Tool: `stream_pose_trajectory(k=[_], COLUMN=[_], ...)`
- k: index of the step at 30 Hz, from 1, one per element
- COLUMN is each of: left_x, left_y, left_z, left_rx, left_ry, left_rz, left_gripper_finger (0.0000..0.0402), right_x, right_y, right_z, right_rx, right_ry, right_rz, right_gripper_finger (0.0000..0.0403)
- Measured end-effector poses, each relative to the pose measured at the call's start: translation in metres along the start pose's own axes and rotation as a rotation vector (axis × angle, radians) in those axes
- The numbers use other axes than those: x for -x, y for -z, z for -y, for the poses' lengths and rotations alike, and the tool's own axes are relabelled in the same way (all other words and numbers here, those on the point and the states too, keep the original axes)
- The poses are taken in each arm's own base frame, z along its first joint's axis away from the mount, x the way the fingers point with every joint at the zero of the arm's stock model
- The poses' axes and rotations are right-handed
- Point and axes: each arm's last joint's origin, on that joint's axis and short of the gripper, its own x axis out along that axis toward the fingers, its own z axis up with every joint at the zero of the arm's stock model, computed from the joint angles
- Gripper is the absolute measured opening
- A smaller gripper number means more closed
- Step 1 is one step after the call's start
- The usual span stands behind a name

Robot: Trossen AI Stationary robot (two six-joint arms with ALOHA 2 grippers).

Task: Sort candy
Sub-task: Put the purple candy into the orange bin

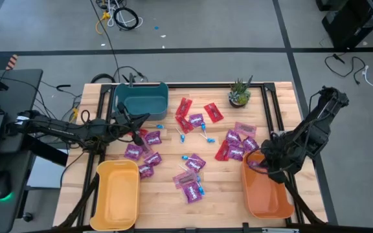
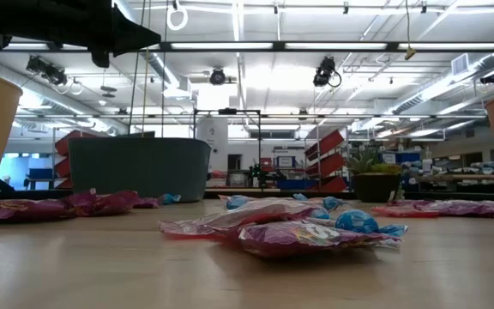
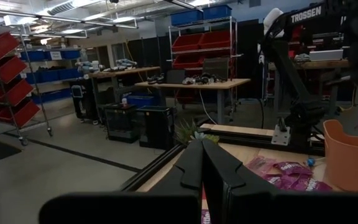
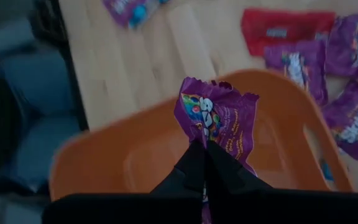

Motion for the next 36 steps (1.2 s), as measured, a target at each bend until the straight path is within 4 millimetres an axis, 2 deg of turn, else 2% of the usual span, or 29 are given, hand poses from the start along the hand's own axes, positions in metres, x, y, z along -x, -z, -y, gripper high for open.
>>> stream_pose_trajectory(k=[8,36], left_x=[0.0,0.0], left_y=[0.0,0.0], left_z=[0.0,0.0], left_rx=[-0.001,-0.024], left_ry=[0.0,0.0], left_rz=[0.0,0.003], left_gripper_finger=[0.0006,0.0006], right_x=[-0.034,-0.124], right_y=[0.014,0.04], right_z=[-0.005,-0.031], right_rx=[0.141,0.421], right_ry=[0.109,0.426], right_rz=[-0.126,-0.288], right_gripper_finger=[0.0,0.0])
